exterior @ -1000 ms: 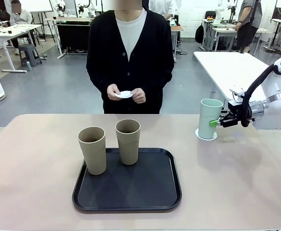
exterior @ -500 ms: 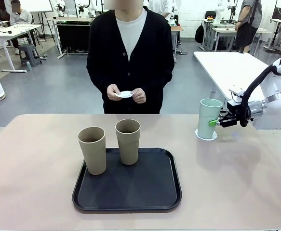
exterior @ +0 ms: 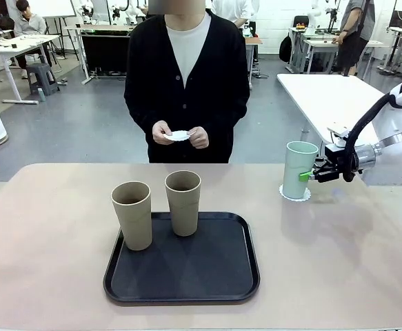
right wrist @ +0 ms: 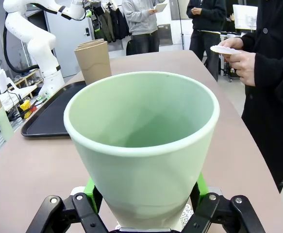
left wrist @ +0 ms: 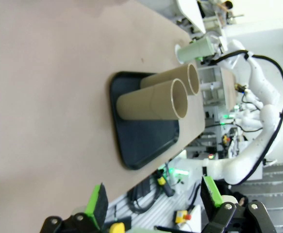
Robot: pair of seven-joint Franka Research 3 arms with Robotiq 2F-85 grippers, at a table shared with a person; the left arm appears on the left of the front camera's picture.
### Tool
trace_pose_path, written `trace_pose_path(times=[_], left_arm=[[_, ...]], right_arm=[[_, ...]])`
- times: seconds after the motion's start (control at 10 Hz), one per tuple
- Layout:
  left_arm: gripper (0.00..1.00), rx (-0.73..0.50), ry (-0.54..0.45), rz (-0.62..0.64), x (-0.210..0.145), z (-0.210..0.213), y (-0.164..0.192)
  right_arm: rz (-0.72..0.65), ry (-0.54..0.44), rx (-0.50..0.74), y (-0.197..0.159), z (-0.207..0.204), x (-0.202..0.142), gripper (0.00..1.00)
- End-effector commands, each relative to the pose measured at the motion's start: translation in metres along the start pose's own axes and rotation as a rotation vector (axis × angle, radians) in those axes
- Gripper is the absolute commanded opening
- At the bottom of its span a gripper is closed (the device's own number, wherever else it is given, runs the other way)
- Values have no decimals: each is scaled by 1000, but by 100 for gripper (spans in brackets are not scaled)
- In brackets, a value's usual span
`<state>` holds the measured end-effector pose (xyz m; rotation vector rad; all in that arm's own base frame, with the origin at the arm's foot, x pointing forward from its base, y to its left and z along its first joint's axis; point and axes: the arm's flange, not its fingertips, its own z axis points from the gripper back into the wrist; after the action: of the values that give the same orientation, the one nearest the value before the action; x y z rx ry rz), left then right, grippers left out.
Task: Place coasters on the table and set cups on them.
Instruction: Pick up one Reusable plastic cup and place it on a coaster set by the human.
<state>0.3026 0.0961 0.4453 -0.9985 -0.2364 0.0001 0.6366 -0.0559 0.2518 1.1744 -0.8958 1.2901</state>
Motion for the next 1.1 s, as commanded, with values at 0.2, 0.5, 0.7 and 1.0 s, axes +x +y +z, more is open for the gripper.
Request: trace_pose_path(times=[0.2, 0.5, 0.7, 1.0], left_arm=[[100, -11, -7, -14, 1, -1, -1], [100, -11, -7, -14, 1, -1, -1], [100, -11, -7, -14, 1, -1, -1], [100, -11, -7, -14, 1, -1, -1]], right_arm=[[5, 35, 54, -2, 2, -3, 100], [6, 46, 71, -2, 1, -4, 100], [4, 55, 72, -1, 3, -4, 100], [6, 57, 65, 0, 8, -3, 100]])
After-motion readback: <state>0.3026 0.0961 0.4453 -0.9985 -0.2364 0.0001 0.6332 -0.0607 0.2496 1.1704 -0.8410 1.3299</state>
